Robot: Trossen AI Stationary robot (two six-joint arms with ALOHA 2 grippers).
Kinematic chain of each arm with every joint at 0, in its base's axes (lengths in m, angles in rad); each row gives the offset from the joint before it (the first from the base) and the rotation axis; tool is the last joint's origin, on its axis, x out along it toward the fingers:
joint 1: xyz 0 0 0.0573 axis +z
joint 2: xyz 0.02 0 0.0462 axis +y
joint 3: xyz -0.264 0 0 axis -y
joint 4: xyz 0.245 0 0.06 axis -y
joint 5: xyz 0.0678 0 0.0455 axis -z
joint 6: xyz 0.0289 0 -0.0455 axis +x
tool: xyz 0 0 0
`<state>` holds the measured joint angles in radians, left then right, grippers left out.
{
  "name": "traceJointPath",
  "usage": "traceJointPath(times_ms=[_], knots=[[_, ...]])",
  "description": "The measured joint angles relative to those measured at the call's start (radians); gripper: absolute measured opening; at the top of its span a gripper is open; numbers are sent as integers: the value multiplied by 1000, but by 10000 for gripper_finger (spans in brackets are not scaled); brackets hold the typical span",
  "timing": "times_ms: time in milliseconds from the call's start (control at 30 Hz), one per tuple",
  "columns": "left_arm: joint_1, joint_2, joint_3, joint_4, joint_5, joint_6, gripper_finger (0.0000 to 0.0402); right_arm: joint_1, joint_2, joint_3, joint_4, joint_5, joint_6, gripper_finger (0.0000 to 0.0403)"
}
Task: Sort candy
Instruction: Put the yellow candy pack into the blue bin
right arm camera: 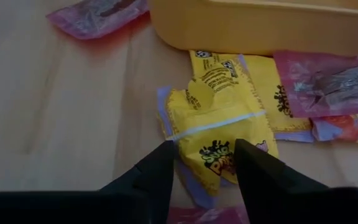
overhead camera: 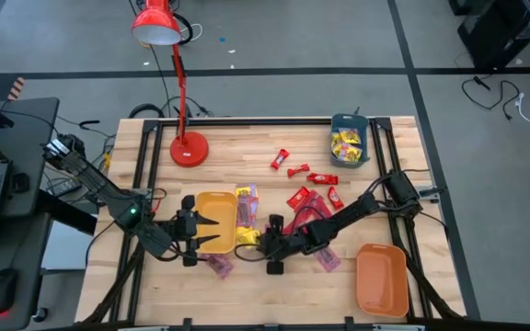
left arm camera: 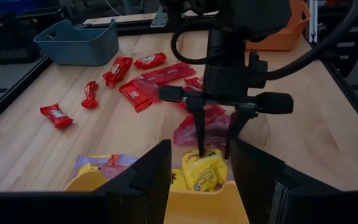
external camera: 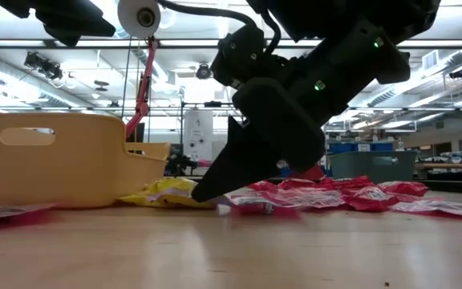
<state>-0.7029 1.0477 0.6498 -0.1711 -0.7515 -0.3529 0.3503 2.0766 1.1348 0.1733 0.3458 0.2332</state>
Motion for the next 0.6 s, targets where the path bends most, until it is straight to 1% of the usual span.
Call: traceJointPath(times_ms=[133, 333, 400, 500, 600], knots=[[0, 0, 0, 0, -2, 0, 168, -7, 0, 0, -2, 0, -8, 113], [0, 0, 0, 0, -2, -2, 168, -12, 0, 0, -1, -24, -26, 17], [0, 0, 0, 0, -2, -3, 168, -12, 0, 0, 0, -26, -30, 8], [0, 0, 0, 0, -2, -2, 168, -12, -5, 0, -5, -35, 7, 10], [0, 0, 0, 1, -2, -2, 168, -12, -26, -1, -16, -67, 18, 3]])
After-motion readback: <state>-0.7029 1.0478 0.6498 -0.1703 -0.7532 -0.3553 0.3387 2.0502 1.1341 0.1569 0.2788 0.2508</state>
